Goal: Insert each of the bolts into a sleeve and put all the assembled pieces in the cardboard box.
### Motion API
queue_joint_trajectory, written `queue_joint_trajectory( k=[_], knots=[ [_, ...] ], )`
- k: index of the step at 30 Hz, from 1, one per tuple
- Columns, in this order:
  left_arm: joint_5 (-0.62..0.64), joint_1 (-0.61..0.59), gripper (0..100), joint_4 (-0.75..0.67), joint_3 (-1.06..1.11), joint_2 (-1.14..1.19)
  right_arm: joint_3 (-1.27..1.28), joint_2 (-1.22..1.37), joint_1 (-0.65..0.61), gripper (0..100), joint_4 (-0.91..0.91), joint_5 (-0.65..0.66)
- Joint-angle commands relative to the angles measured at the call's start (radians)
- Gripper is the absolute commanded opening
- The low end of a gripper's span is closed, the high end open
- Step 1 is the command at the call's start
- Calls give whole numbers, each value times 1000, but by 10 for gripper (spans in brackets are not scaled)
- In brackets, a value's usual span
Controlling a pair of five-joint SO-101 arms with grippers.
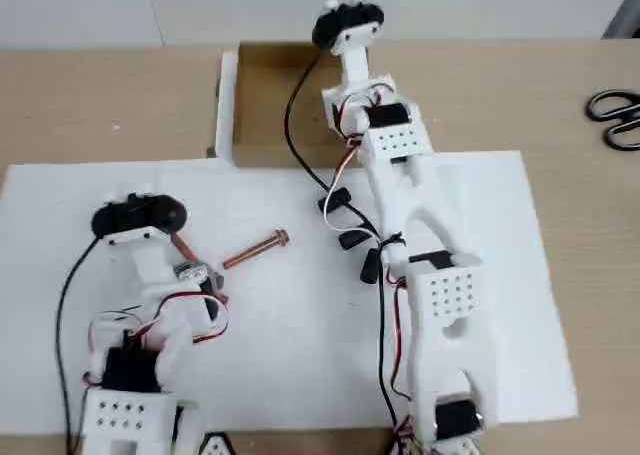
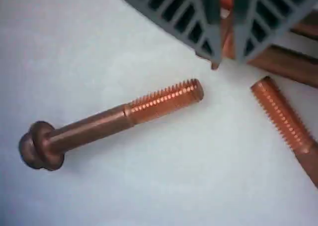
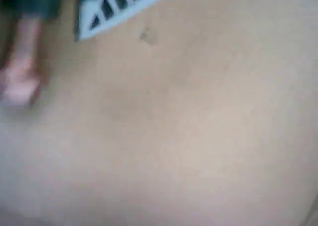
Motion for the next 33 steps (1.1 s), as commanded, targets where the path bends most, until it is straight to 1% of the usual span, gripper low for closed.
queue_joint_trajectory(
  k=[1,4,8,18,28,33],
  knots=[
    [-6,0,6,-18,-2,-12,-48,-30,21,242,2,11],
    [-6,0,6,-18,-2,-12,-48,-76,30,242,16,6],
    [-6,0,6,-18,-2,-12,-48,-163,45,242,108,5],
    [-3,0,6,-18,-2,-12,-48,-343,88,241,549,6],
    [-3,0,6,-18,-2,-12,-43,-361,137,241,970,11],
    [-2,0,6,-18,-2,-12,41,-372,133,241,1003,0]
  ],
)
